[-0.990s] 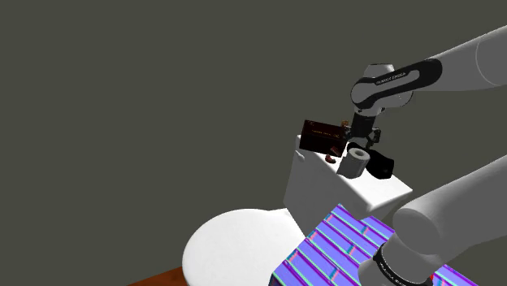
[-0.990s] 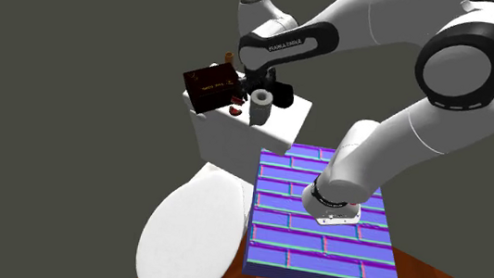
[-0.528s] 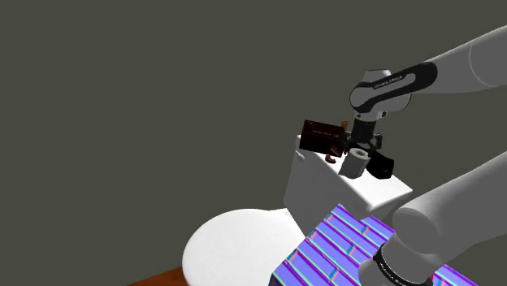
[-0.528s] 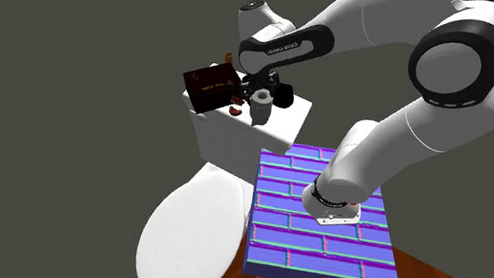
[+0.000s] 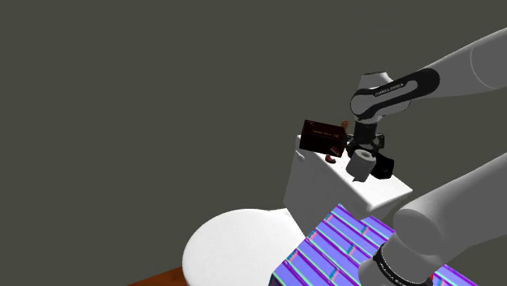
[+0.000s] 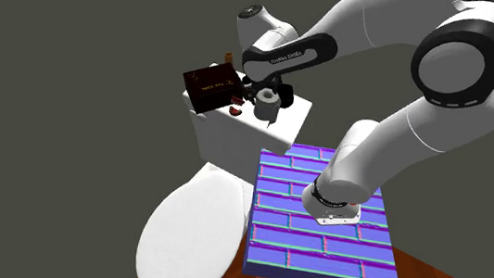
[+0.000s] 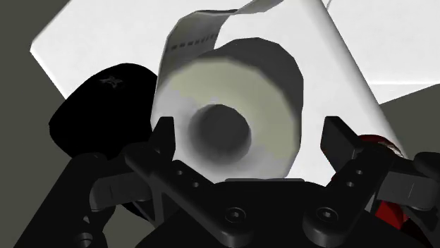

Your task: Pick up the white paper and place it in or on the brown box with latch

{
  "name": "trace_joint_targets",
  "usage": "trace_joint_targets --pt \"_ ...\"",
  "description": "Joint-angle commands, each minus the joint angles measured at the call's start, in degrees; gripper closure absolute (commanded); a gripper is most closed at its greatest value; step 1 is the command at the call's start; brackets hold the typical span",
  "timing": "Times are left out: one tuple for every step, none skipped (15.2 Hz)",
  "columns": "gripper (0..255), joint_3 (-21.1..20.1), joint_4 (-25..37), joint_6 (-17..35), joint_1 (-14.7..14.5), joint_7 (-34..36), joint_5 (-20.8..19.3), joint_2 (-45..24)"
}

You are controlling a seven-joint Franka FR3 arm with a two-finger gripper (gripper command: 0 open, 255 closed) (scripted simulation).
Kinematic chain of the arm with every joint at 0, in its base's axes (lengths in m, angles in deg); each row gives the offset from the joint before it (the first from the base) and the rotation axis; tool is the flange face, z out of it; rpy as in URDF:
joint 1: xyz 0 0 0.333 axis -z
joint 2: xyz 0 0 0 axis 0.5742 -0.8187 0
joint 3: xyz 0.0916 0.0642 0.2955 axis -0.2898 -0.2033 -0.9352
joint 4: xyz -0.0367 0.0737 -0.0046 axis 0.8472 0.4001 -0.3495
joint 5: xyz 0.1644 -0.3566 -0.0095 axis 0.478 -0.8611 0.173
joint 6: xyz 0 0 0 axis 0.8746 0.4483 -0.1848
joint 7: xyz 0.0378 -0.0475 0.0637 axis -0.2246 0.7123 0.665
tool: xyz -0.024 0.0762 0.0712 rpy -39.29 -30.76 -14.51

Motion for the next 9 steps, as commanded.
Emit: trace_joint_targets --pt "255 0.6 -1.5 0.0 -0.5 0.3 7.0 -0.5" --pt "255 0.4 -1.6 0.0 -0.6 0.5 7.0 -0.4" --pt "255 0.5 -2.1 0.7 -0.6 0.6 6.9 -0.7" --pt "255 0.5 -2.5 1.1 -0.6 0.8 6.8 -0.7" --pt "255 0.8 -1.9 1.0 -0.4 0.1 6.8 -1.0" --pt "255 1.2 -1.2 1.5 -0.3 -0.4 6.9 -2.1" --pt "255 1.4 -0.9 2.6 -0.4 -0.3 7.1 -3.4" --pt "255 1.6 1.2 2.6 -0.6 -0.9 7.7 -5.4" --pt "255 1.4 0.2 2.7 -0.6 -0.4 7.5 -4.6"
